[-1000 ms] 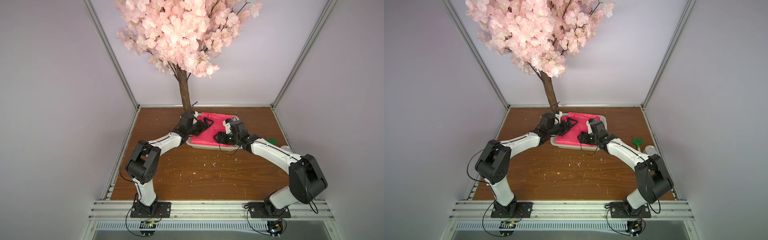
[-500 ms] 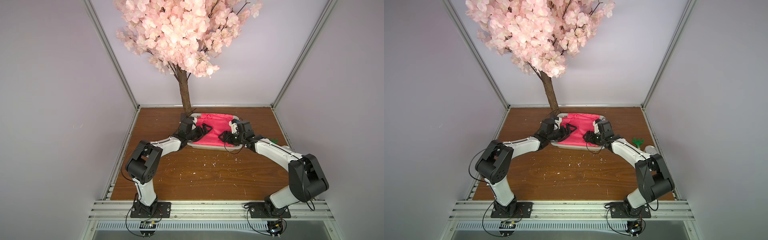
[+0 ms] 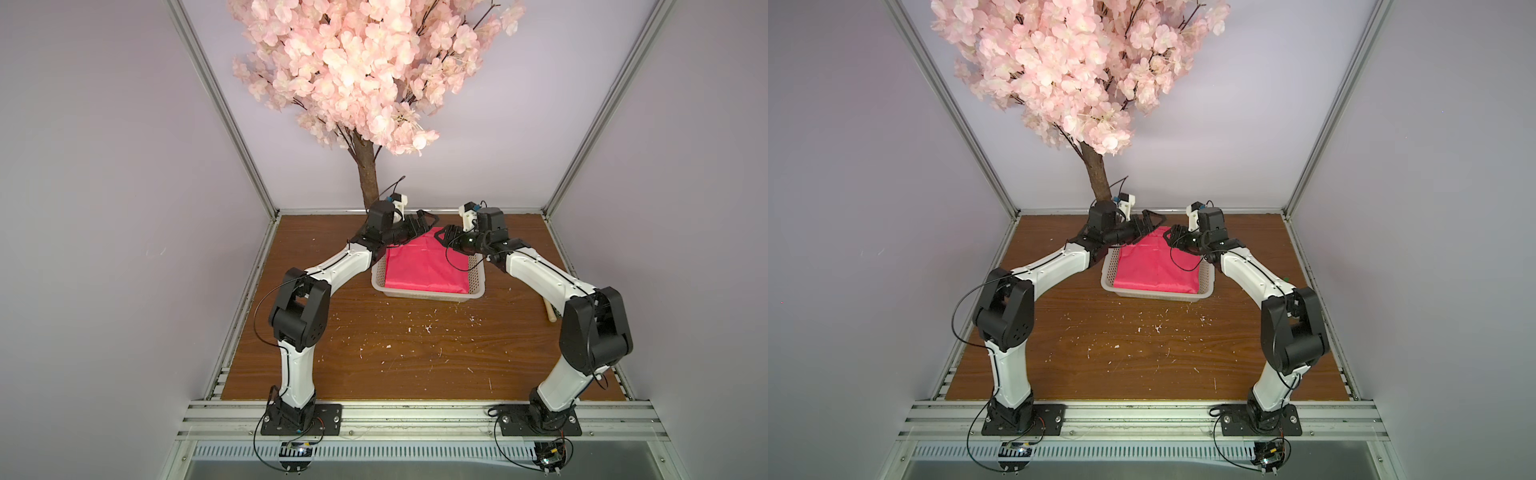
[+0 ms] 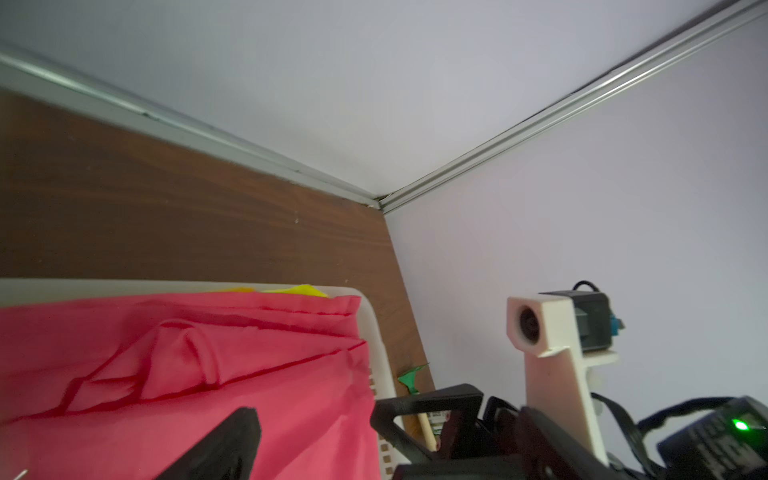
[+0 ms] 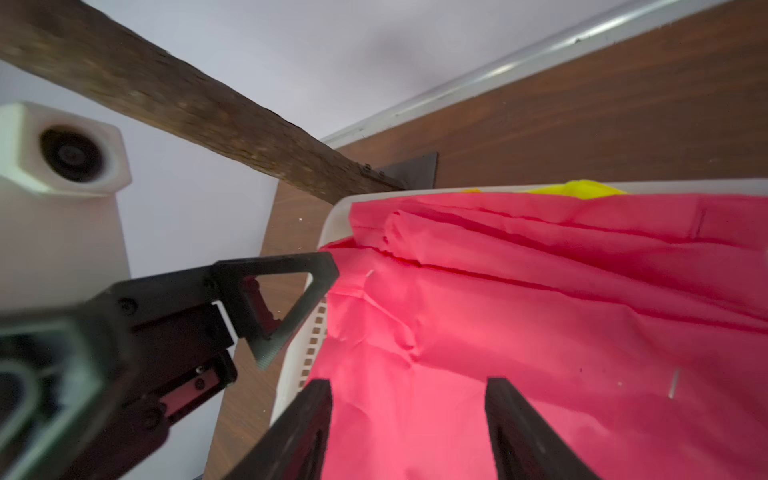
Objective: Put the folded raincoat in the basket
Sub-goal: Place the raincoat in the basket.
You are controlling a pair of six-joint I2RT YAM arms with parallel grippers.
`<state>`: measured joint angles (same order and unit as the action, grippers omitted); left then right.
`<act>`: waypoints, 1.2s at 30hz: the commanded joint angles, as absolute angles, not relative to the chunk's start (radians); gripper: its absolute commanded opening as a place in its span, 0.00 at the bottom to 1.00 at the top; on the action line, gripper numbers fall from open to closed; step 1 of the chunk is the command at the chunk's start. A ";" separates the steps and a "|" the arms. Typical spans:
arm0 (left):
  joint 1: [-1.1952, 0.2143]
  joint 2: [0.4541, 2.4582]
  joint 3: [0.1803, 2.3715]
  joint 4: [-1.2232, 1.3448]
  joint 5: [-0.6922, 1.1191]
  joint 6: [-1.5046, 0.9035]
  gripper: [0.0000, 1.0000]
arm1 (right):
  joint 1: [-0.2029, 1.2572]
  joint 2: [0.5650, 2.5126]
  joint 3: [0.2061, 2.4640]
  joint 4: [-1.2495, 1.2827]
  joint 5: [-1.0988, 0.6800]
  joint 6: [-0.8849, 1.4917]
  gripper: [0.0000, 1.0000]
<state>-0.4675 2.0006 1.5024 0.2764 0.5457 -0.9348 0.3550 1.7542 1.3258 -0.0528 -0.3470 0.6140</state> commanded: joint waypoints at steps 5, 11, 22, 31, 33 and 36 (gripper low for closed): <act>-0.438 2.059 1.311 0.396 0.542 -0.928 1.00 | 0.355 1.890 1.283 -0.023 -0.358 0.613 0.64; -0.422 2.067 1.189 0.450 0.510 -0.933 1.00 | 0.354 1.888 1.211 0.000 -0.332 0.620 0.64; -0.425 1.954 1.326 0.284 0.505 -0.836 1.00 | 0.355 1.768 1.293 -0.088 -0.365 0.561 0.64; -0.482 1.824 1.300 0.187 0.518 -0.791 1.00 | 0.373 1.621 1.215 -0.116 -0.406 0.546 0.65; -0.502 1.801 1.242 0.214 0.518 -0.797 1.00 | 0.388 1.595 1.168 -0.108 -0.407 0.552 0.65; -0.514 1.775 1.126 0.288 0.528 -0.824 1.00 | 0.406 1.564 1.062 -0.058 -0.404 0.577 0.65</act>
<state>-0.4931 1.7729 1.2102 0.2733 0.5171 -0.8223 0.3870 1.5814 1.1313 -0.0696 -0.3771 0.5690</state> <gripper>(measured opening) 0.998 0.649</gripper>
